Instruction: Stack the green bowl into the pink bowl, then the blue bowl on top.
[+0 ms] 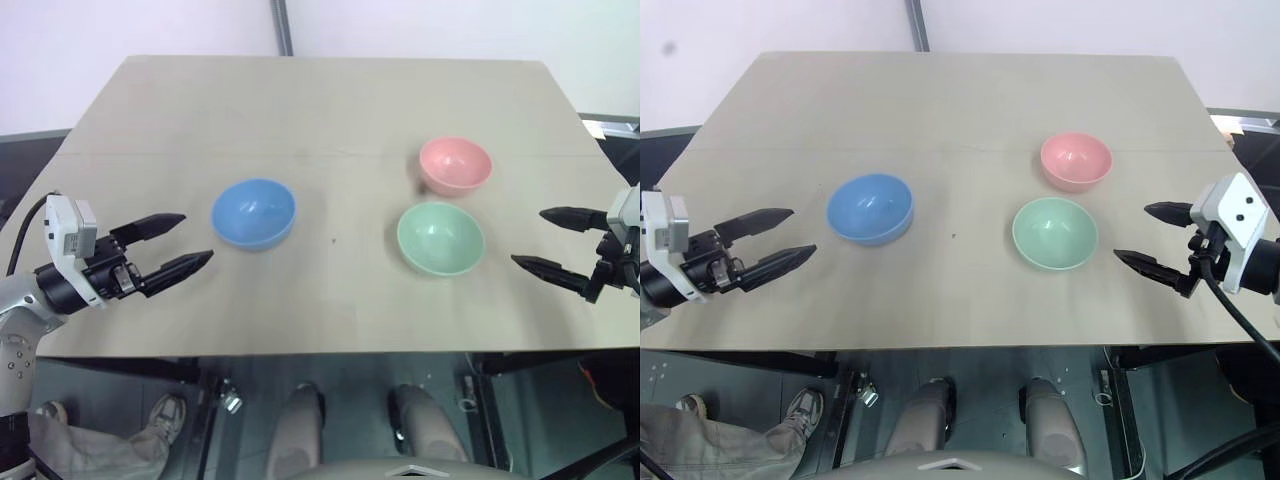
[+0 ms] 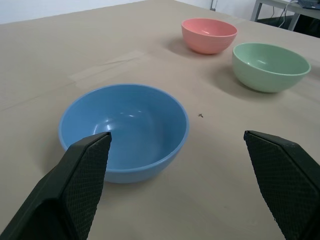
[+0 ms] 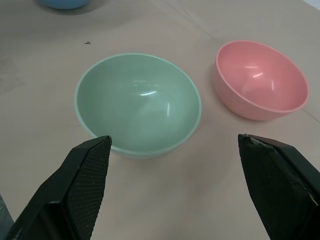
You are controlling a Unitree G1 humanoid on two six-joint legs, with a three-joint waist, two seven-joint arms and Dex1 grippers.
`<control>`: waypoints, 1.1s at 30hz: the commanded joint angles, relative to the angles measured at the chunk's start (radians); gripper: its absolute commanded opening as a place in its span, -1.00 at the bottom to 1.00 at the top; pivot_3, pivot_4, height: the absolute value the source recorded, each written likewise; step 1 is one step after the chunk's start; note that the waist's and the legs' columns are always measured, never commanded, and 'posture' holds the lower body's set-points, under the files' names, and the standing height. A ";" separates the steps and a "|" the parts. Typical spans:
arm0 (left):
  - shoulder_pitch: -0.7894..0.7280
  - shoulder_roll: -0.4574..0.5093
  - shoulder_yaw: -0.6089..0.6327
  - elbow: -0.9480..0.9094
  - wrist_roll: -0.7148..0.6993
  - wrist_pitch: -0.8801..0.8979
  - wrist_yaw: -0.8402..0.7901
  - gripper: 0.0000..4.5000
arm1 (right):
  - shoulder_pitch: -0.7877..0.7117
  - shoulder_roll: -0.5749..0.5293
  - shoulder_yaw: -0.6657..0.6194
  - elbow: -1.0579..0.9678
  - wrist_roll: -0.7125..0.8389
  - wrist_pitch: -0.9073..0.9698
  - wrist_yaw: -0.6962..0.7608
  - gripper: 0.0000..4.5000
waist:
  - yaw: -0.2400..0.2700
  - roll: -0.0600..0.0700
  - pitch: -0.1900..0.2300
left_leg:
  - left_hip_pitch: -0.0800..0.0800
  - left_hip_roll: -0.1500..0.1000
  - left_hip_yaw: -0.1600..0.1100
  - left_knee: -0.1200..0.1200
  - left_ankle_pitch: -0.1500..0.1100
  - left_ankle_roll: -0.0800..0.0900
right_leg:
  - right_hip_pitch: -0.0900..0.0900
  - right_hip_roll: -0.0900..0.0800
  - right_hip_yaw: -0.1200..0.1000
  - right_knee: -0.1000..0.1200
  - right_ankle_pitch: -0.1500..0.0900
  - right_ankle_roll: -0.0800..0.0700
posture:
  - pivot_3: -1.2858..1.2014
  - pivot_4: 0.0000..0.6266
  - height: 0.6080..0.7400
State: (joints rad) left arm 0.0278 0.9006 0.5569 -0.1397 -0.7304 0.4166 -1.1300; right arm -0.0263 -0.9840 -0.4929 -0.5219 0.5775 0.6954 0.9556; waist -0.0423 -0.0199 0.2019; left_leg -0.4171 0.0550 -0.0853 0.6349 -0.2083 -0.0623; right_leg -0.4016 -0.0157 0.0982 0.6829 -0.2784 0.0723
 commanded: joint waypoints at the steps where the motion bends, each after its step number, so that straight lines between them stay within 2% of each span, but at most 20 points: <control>1: -0.024 0.019 0.004 -0.022 -0.009 0.010 0.000 1.00 | -0.015 -0.018 -0.039 -0.018 0.015 -0.004 -0.008 0.95 | 0.000 0.000 0.000 | 0.000 0.000 0.000 0.000 0.000 0.000 | 0.000 0.000 0.000 0.000 0.000 0.000 | 0.03 -0.52 1.00; 7: -0.085 0.006 -0.030 -0.054 -0.020 0.042 0.028 1.00 | -0.052 -0.012 0.011 -0.014 0.007 -0.013 -0.037 0.95 | 0.001 0.000 0.000 | -0.001 0.000 0.000 0.000 0.000 0.000 | 0.000 0.000 0.000 -0.003 0.000 0.000 | 0.03 -0.52 1.00; 11: -0.110 -0.013 -0.057 -0.082 -0.033 0.064 0.051 1.00 | -0.141 0.009 0.132 0.010 -0.045 -0.040 -0.094 0.95 | -0.004 0.000 0.000 | 0.000 0.000 0.000 -0.001 0.000 0.000 | 0.000 0.000 0.000 -0.003 0.001 0.000 | 0.03 -0.52 1.00; 13: -0.129 -0.029 -0.075 -0.100 -0.052 0.089 0.074 1.00 | -0.225 0.028 0.236 0.052 -0.119 -0.046 -0.156 0.95 | -0.006 0.000 0.000 | 0.000 0.000 0.000 -0.001 0.000 0.000 | 0.000 0.000 0.000 -0.002 0.001 0.000 | 0.03 -0.52 1.00; 17: -0.158 -0.055 -0.108 -0.132 -0.069 0.108 0.095 1.00 | -0.446 0.120 0.425 0.233 -0.237 -0.029 -0.244 0.95 | -0.008 0.000 0.000 | -0.001 0.000 0.000 0.000 0.000 0.000 | 0.000 0.000 0.000 -0.002 0.001 0.000 | 0.03 -0.52 1.00; 22: -0.171 -0.072 -0.118 -0.149 -0.084 0.119 0.118 1.00 | -0.726 0.301 0.594 0.527 -0.344 -0.020 -0.292 0.95 | -0.020 0.001 0.001 | -0.001 0.000 0.000 -0.001 0.000 0.000 | 0.000 0.000 0.000 -0.002 0.001 -0.001 | 0.03 -0.52 1.00; 26: -0.146 -0.081 -0.108 -0.195 -0.104 0.141 0.138 1.00 | -0.878 0.419 0.660 0.731 -0.400 -0.025 -0.304 0.95 | -0.024 0.001 0.001 | -0.002 0.000 0.000 -0.003 0.000 0.000 | -0.002 0.000 0.000 -0.002 0.001 -0.001 | 0.03 -0.52 1.00; 33: -0.107 -0.084 -0.084 -0.247 -0.132 0.155 0.173 1.00 | -1.029 0.519 0.715 1.070 -0.488 -0.091 -0.266 0.95 | -0.022 0.001 0.001 | -0.004 0.000 -0.001 -0.004 0.000 0.000 | -0.003 -0.001 -0.001 -0.003 0.001 -0.001 | 0.03 -0.52 1.00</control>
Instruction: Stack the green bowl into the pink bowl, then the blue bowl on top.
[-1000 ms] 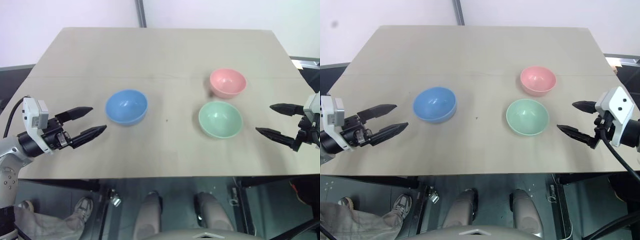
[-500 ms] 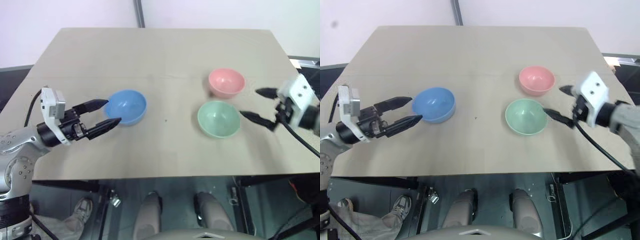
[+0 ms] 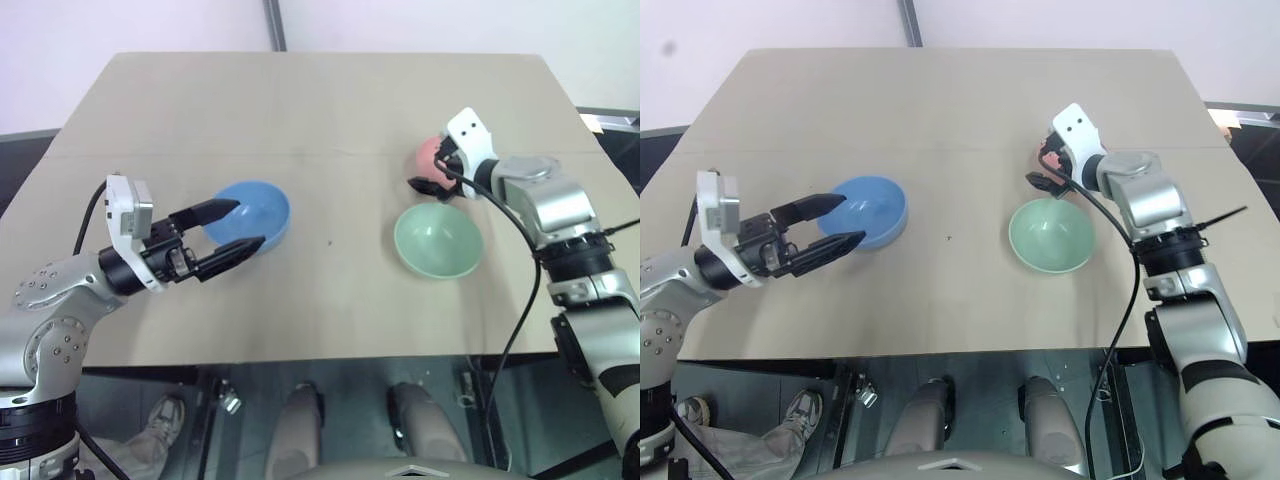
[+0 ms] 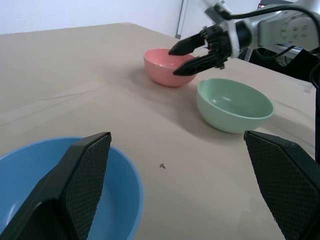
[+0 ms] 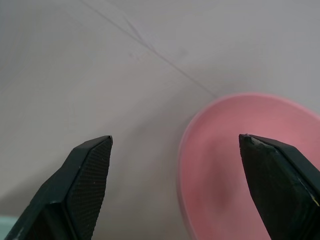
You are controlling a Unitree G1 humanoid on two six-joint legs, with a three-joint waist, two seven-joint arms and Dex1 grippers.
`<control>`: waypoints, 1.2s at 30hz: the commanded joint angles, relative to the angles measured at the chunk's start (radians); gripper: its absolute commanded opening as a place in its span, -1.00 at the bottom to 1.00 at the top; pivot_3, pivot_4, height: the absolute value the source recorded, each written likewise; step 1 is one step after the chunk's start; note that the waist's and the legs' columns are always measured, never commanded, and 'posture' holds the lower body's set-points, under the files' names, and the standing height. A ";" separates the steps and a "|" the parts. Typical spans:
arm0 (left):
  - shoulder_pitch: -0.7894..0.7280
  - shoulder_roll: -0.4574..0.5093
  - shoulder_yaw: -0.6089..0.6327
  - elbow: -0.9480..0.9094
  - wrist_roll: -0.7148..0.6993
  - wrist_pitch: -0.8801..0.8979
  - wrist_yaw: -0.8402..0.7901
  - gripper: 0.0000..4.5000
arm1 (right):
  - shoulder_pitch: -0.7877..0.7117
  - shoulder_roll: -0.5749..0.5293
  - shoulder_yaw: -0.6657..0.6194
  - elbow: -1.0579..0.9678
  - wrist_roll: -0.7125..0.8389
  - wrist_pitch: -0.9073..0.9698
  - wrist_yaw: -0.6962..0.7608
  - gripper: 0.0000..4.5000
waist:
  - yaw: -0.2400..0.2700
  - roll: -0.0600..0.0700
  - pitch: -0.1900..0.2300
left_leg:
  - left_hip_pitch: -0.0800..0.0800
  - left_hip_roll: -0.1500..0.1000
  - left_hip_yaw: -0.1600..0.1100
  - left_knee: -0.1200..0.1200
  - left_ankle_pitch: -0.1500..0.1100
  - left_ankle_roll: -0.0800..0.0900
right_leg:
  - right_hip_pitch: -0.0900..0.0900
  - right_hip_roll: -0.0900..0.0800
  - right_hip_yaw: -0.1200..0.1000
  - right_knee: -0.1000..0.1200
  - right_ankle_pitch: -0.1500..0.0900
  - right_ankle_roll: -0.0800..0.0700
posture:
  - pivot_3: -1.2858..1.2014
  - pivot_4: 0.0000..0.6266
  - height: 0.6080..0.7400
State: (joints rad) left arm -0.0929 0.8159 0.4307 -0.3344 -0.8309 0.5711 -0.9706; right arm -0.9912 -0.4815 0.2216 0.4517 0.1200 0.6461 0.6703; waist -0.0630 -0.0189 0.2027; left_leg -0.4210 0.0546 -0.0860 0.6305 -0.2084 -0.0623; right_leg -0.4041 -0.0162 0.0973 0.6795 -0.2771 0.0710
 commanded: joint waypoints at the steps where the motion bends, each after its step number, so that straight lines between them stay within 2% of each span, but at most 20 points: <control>1: 0.020 -0.001 0.048 -0.059 -0.034 0.002 0.018 1.00 | -0.081 0.026 0.004 0.141 -0.041 -0.055 0.027 0.84 | -0.002 0.000 0.000 | 0.000 0.000 0.000 0.000 0.000 0.000 | 0.000 0.000 0.000 0.000 0.000 0.000 | 0.03 -0.52 1.00; 3: 0.037 -0.003 0.058 -0.072 -0.040 0.002 0.029 1.00 | -0.113 0.042 0.017 0.235 -0.073 -0.100 0.038 0.57 | -0.005 0.000 0.000 | 0.001 0.000 0.000 0.000 0.000 0.000 | 0.000 0.000 0.000 0.001 0.000 0.000 | 0.03 -0.52 1.00; 4: 0.045 -0.004 0.062 -0.077 -0.043 0.001 0.033 1.00 | -0.125 0.048 0.019 0.274 -0.086 -0.122 0.041 0.37 | -0.005 0.000 0.000 | 0.001 0.000 0.000 0.000 0.000 0.000 | 0.000 0.000 0.000 0.001 0.000 0.000 | 0.03 -0.52 1.00; 10: 0.078 -0.011 0.076 -0.101 -0.055 0.000 0.060 1.00 | -0.182 0.072 0.013 0.397 -0.146 -0.243 0.043 -0.98 | -0.008 0.000 0.000 | 0.001 0.000 0.000 0.000 0.000 0.000 | 0.000 0.000 0.000 0.001 0.000 0.000 | 0.03 -0.52 1.00; 14: 0.083 -0.019 0.070 -0.101 -0.050 -0.007 0.072 1.00 | -0.183 0.071 0.012 0.351 -0.165 -0.326 0.076 -0.98 | -0.008 0.001 0.001 | 0.002 0.000 0.000 0.000 0.000 0.000 | 0.000 0.001 0.000 0.002 0.000 0.000 | 0.03 -0.52 1.00; 17: 0.082 -0.025 0.062 -0.101 -0.044 -0.010 0.080 1.00 | -0.160 0.076 -0.016 0.214 -0.119 -0.319 0.134 -0.98 | -0.008 0.001 0.001 | 0.002 0.000 0.000 0.000 0.000 0.000 | 0.000 0.001 0.000 0.002 0.000 0.000 | 0.03 -0.52 1.00; 25: 0.078 -0.030 0.043 -0.075 -0.030 -0.023 0.069 1.00 | 0.074 0.032 0.012 -0.609 0.118 0.027 0.326 -0.98 | 0.000 0.002 0.001 | 0.001 0.000 -0.001 -0.002 0.000 0.000 | 0.000 0.000 -0.001 0.001 0.000 0.000 | 0.03 -0.52 1.00; 28: 0.072 -0.030 0.024 -0.027 0.001 -0.047 0.042 1.00 | 0.189 -0.002 0.102 -0.807 0.118 0.046 0.341 -0.98 | 0.007 0.001 0.000 | 0.001 0.000 -0.002 -0.001 0.000 0.000 | 0.000 0.000 -0.001 0.001 0.000 0.000 | 0.03 -0.52 1.00; 32: 0.076 -0.029 0.016 0.032 0.040 -0.079 0.006 1.00 | 0.264 -0.004 0.206 -0.860 0.048 0.003 0.292 -0.98 | 0.004 0.001 0.000 | 0.003 0.000 -0.001 0.000 0.000 0.000 | 0.002 0.001 -0.001 0.001 0.000 0.000 | 0.03 -0.52 1.00; 36: 0.081 -0.021 0.020 0.058 0.058 -0.091 -0.020 1.00 | 0.249 0.038 0.241 -0.772 -0.027 -0.026 0.216 -0.98 | -0.003 0.001 0.000 | 0.004 0.001 -0.001 0.003 0.000 0.000 | 0.002 0.001 -0.001 0.004 0.000 0.000 | 0.03 -0.52 1.00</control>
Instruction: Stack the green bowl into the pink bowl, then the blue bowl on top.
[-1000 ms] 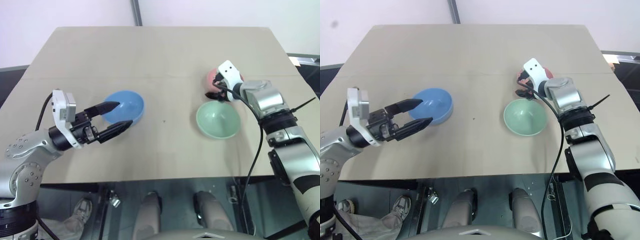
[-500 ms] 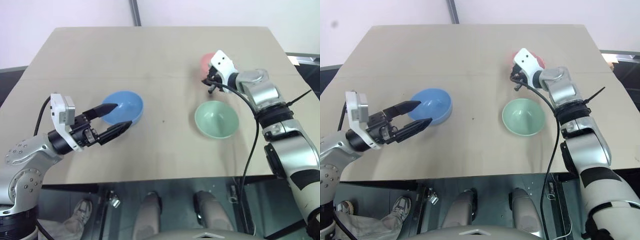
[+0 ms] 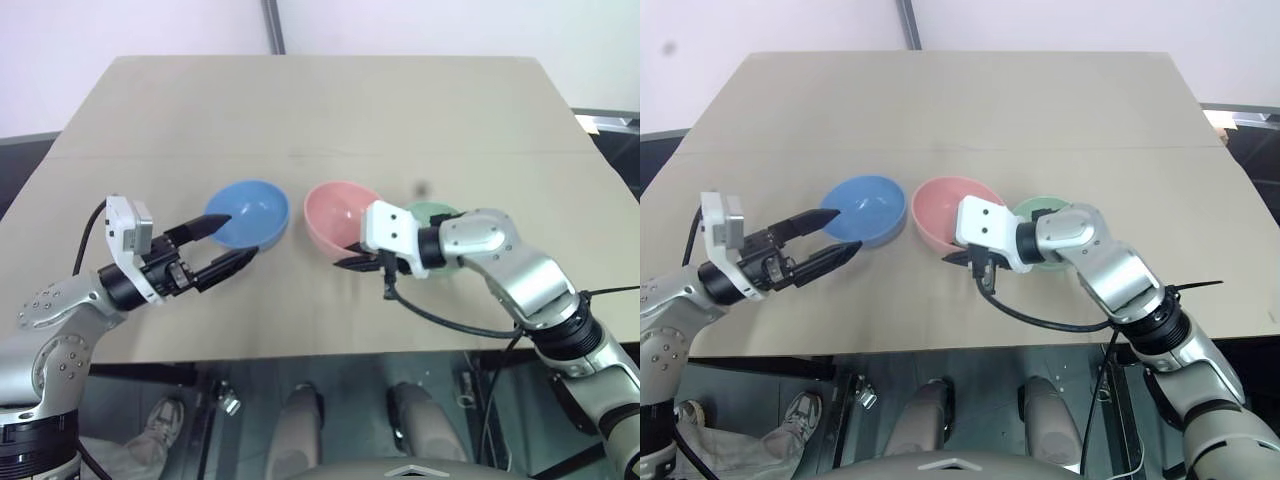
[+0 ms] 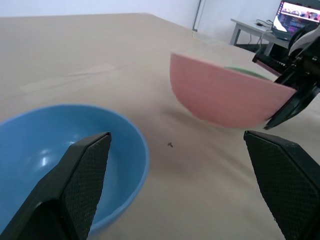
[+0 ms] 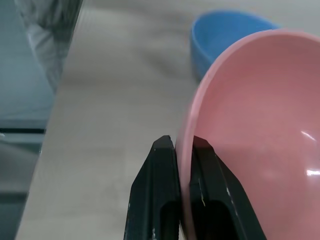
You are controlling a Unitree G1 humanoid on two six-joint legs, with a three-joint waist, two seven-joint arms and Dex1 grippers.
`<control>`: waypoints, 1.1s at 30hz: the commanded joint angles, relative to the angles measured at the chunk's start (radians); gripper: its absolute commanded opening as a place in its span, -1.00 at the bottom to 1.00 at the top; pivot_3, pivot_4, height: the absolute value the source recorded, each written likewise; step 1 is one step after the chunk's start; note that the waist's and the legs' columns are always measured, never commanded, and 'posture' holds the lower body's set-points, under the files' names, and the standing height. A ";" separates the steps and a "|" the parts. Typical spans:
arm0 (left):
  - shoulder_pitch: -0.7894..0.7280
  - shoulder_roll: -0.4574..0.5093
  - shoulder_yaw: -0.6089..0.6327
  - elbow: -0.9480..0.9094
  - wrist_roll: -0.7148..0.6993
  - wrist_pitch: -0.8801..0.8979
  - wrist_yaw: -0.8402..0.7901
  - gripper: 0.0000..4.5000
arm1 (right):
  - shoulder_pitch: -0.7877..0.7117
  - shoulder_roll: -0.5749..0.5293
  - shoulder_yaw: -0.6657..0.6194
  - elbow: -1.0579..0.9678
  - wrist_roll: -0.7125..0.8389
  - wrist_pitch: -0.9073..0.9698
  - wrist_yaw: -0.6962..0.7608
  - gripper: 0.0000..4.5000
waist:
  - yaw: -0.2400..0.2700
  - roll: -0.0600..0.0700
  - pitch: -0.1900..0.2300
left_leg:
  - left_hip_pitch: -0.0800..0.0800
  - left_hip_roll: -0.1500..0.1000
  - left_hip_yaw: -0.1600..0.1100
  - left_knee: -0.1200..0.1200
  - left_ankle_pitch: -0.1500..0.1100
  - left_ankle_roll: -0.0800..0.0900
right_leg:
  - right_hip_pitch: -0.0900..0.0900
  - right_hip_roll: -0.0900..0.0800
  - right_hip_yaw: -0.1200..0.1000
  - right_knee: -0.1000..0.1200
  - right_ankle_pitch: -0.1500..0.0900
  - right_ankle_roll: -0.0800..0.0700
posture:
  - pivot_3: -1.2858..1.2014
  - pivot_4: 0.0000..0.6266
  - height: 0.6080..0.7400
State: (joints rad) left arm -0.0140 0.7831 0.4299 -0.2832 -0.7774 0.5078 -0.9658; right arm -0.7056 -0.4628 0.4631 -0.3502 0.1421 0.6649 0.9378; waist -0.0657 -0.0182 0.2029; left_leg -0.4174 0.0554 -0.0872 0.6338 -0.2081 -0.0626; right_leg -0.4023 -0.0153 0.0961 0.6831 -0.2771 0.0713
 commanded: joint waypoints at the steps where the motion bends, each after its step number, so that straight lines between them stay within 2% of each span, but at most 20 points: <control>1: 0.001 0.013 0.022 0.010 0.007 -0.028 -0.030 1.00 | -0.039 0.021 -0.001 0.042 -0.055 -0.051 -0.053 -0.98 | 0.000 0.000 0.000 | 0.000 0.000 0.000 0.000 0.000 0.000 | 0.000 0.000 0.000 0.000 0.000 0.000 | 0.03 -0.52 1.00; 11: 0.010 0.010 0.034 0.003 0.003 -0.024 -0.032 1.00 | -0.042 0.008 0.080 0.135 -0.127 -0.195 0.007 -0.98 | 0.002 0.000 0.000 | -0.001 0.000 0.000 -0.002 0.000 0.000 | 0.000 0.000 0.000 -0.001 0.000 0.000 | 0.03 -0.52 1.00; 16: 0.020 0.018 0.045 0.011 0.006 -0.024 -0.032 1.00 | -0.100 0.095 0.121 0.279 -0.163 -0.285 0.030 -0.98 | -0.004 0.000 0.000 | 0.000 0.000 0.000 -0.002 0.000 0.000 | 0.000 0.000 0.000 -0.001 0.000 0.000 | 0.03 -0.52 1.00; 17: 0.020 0.020 0.047 0.012 0.005 -0.023 -0.033 1.00 | -0.105 0.104 0.122 0.296 -0.170 -0.298 0.034 -0.61 | -0.003 0.000 0.000 | 0.000 0.001 0.000 -0.002 0.000 0.000 | 0.000 0.000 0.000 0.000 0.000 0.000 | 0.03 -0.52 1.00; 21: 0.021 0.028 0.055 0.008 0.002 -0.017 -0.029 1.00 | -0.111 0.119 0.108 0.313 -0.214 -0.337 0.006 0.20 | 0.004 0.000 0.000 | 0.000 0.000 0.000 -0.001 0.000 0.000 | 0.000 0.000 0.000 -0.001 0.000 0.000 | 0.03 -0.52 1.00; 23: 0.021 0.030 0.057 0.005 0.002 -0.016 -0.028 1.00 | -0.110 0.114 0.075 0.269 -0.188 -0.303 0.023 0.62 | 0.005 0.000 0.000 | -0.001 0.000 0.000 -0.001 0.000 0.000 | 0.000 0.000 0.000 -0.001 0.000 0.000 | 0.03 -0.52 1.00; 27: 0.014 0.041 0.048 0.001 0.001 -0.020 -0.049 1.00 | -0.115 0.081 -0.044 0.113 -0.075 -0.142 0.055 0.62 | 0.005 0.000 0.000 | -0.001 0.000 0.000 -0.002 0.000 0.000 | 0.000 0.000 0.000 -0.001 0.000 0.000 | 0.03 -0.52 1.00; 33: 0.022 0.125 0.048 -0.007 -0.142 0.031 -0.350 1.00 | -0.058 -0.101 -0.184 -0.146 0.020 0.113 0.064 0.62 | 0.012 0.000 0.000 | -0.001 0.000 0.000 -0.002 0.000 0.000 | 0.000 0.000 -0.001 -0.002 0.000 0.000 | 0.03 -0.52 1.00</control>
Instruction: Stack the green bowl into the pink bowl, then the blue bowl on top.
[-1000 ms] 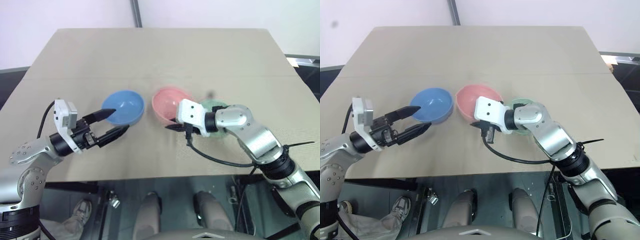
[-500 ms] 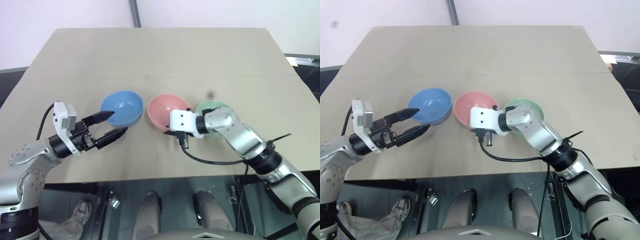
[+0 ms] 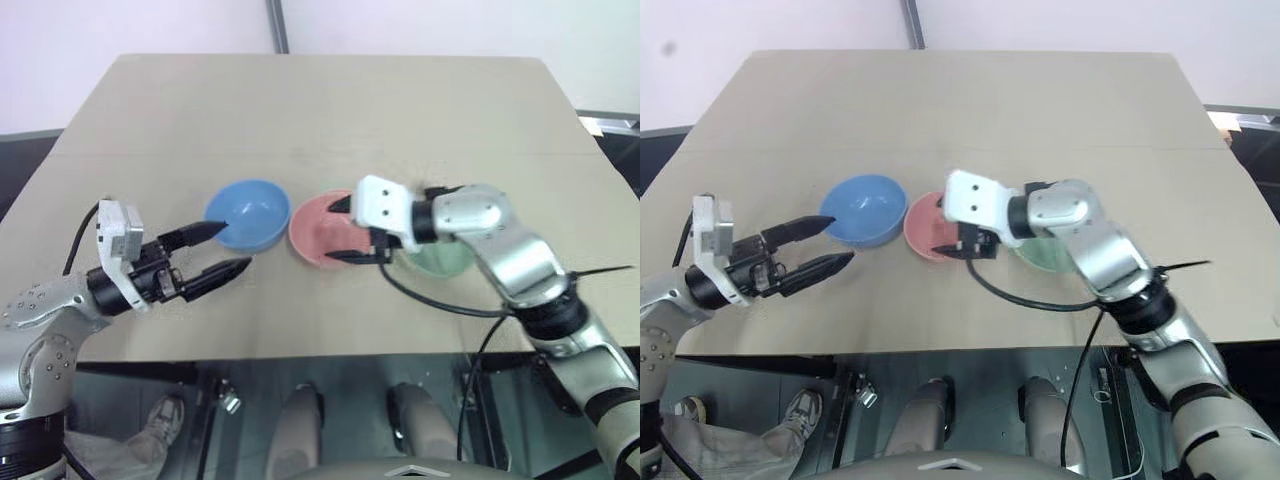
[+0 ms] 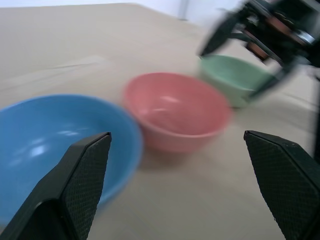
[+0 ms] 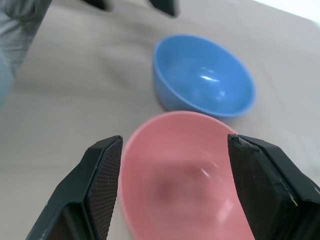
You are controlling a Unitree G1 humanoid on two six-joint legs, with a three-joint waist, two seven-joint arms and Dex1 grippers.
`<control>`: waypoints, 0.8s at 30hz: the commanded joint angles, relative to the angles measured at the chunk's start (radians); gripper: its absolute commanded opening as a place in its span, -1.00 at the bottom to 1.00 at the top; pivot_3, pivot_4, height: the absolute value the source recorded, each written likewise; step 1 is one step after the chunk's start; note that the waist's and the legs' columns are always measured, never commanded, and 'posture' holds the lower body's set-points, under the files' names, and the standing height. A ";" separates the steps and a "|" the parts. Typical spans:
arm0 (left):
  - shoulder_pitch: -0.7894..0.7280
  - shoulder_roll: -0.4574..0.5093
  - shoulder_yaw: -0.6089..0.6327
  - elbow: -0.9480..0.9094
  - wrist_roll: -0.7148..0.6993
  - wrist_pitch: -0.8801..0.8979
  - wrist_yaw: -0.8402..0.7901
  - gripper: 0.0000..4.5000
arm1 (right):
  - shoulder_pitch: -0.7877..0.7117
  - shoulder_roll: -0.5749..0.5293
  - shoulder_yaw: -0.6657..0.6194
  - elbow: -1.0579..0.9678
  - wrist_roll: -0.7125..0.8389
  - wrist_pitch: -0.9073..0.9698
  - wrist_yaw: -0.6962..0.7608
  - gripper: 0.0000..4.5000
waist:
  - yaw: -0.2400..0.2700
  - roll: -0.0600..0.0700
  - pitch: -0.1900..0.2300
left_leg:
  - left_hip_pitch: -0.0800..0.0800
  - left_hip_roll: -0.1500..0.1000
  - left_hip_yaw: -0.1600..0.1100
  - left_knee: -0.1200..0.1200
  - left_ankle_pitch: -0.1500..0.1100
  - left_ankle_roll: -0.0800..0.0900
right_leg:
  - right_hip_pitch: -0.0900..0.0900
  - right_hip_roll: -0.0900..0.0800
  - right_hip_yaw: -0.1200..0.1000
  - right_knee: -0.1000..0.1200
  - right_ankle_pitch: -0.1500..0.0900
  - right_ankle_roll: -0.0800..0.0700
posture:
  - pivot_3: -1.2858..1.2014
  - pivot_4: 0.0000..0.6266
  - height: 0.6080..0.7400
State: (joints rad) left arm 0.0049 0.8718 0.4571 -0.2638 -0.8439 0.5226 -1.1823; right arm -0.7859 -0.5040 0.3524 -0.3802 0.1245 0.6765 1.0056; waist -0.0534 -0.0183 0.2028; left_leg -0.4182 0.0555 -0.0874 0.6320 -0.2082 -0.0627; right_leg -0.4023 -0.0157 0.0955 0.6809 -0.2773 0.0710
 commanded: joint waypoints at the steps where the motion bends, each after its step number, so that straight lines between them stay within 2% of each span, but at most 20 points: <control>1: 0.006 0.049 0.019 -0.022 -0.083 0.015 -0.174 1.00 | 0.035 -0.090 -0.087 -0.143 0.044 0.135 -0.012 0.62 | 0.000 0.000 0.000 | 0.000 0.000 0.000 0.000 0.000 0.000 | 0.000 0.000 0.000 0.000 0.000 0.000 | 0.03 -0.52 1.00; 3: -0.007 0.073 0.015 -0.001 -0.097 0.016 -0.247 1.00 | 0.091 -0.163 -0.131 -0.198 0.049 0.211 -0.032 0.62 | -0.002 0.000 0.000 | 0.000 0.000 0.000 0.000 0.000 0.000 | 0.000 0.000 0.000 0.000 0.000 0.000 | 0.03 -0.52 1.00; 6: -0.035 0.110 0.007 0.027 -0.100 0.023 -0.325 1.00 | 0.152 -0.207 -0.187 -0.246 0.083 0.341 -0.074 0.62 | -0.001 0.000 0.000 | 0.000 0.000 0.000 -0.001 0.000 0.000 | 0.000 0.000 0.000 0.000 0.000 0.000 | 0.03 -0.52 1.00; 11: -0.101 0.153 -0.041 0.106 -0.039 -0.015 -0.409 1.00 | 0.245 -0.257 -0.178 -0.277 0.114 0.404 -0.109 0.62 | -0.006 0.000 0.000 | 0.000 0.001 0.001 0.000 0.000 0.000 | -0.001 0.000 0.001 -0.001 0.000 0.000 | 0.03 -0.52 1.00; 18: -0.157 0.145 -0.074 0.137 -0.015 -0.021 -0.418 1.00 | 0.291 -0.280 -0.130 -0.256 0.129 0.408 -0.143 0.62 | -0.007 0.000 0.000 | -0.001 0.001 0.002 0.000 0.000 0.000 | -0.002 0.000 0.001 -0.001 0.000 0.000 | 0.03 -0.52 1.00; 20: -0.160 0.141 -0.074 0.138 -0.011 -0.023 -0.416 1.00 | 0.297 -0.284 -0.117 -0.243 0.119 0.395 -0.160 0.39 | -0.007 0.000 0.000 | -0.001 0.001 0.002 -0.001 0.000 0.000 | -0.002 0.000 0.001 -0.001 0.000 0.000 | 0.03 -0.52 1.00; 24: -0.161 0.128 -0.071 0.130 -0.006 -0.024 -0.398 1.00 | 0.305 -0.301 -0.095 -0.230 0.109 0.369 -0.170 -0.33 | -0.007 0.000 0.000 | -0.002 0.001 0.002 0.000 0.000 0.000 | -0.002 0.000 0.001 -0.001 0.000 0.000 | 0.03 -0.52 1.00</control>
State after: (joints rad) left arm -0.1470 1.0037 0.3783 -0.1223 -0.8475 0.5123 -1.5872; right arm -0.4840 -0.7839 0.2570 -0.5992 0.2421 1.0733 0.8430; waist -0.0605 -0.0181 0.2030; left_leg -0.4197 0.0560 -0.0858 0.6317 -0.2083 -0.0625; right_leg -0.4042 -0.0155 0.0968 0.6798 -0.2777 0.0712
